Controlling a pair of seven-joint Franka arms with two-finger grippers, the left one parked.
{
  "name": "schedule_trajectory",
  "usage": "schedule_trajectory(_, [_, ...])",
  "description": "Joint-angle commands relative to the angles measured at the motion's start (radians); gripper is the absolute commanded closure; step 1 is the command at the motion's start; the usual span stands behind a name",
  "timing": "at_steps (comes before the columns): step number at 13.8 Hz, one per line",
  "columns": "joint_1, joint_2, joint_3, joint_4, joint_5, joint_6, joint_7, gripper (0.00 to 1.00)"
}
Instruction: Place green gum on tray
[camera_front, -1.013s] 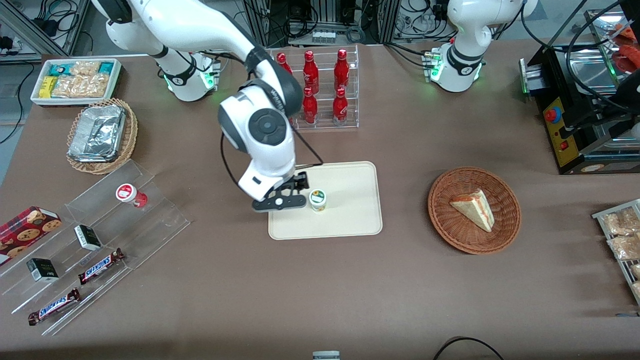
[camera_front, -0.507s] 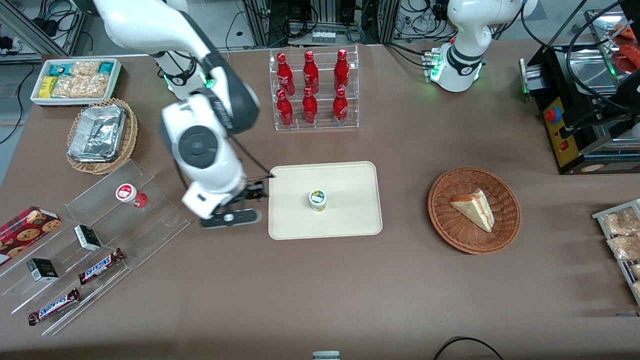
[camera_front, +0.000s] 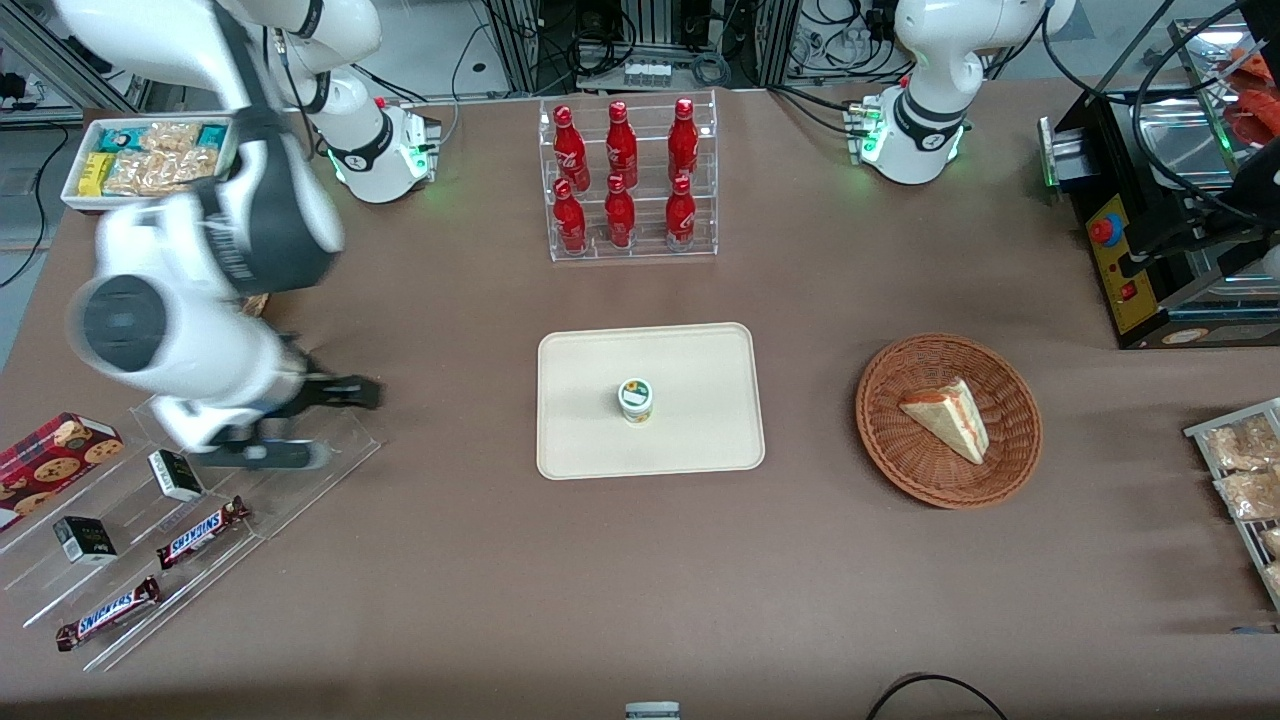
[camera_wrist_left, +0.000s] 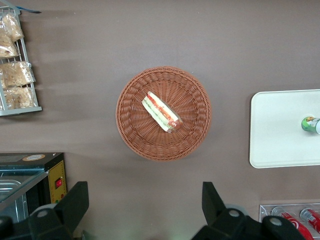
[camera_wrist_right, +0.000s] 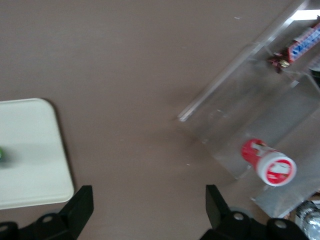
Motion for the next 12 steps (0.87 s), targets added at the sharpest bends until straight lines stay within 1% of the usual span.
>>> schedule_trajectory(1, [-0.099, -0.11, 0.012, -0.128, 0.014, 0.015, -0.007, 0.0])
schedule_trajectory(2, [-0.128, -0.119, 0.012, -0.13, 0.014, 0.013, -0.041, 0.0])
schedule_trajectory(4, [-0.186, -0.153, 0.012, -0.151, 0.016, 0.012, -0.163, 0.0])
schedule_trajectory(6, [-0.205, -0.174, 0.011, -0.153, 0.013, -0.008, -0.271, 0.0])
schedule_trajectory(9, [-0.217, -0.222, 0.011, -0.154, 0.011, -0.066, -0.29, 0.0])
schedule_trajectory(12, [-0.219, -0.265, 0.011, -0.153, 0.011, -0.169, -0.279, 0.0])
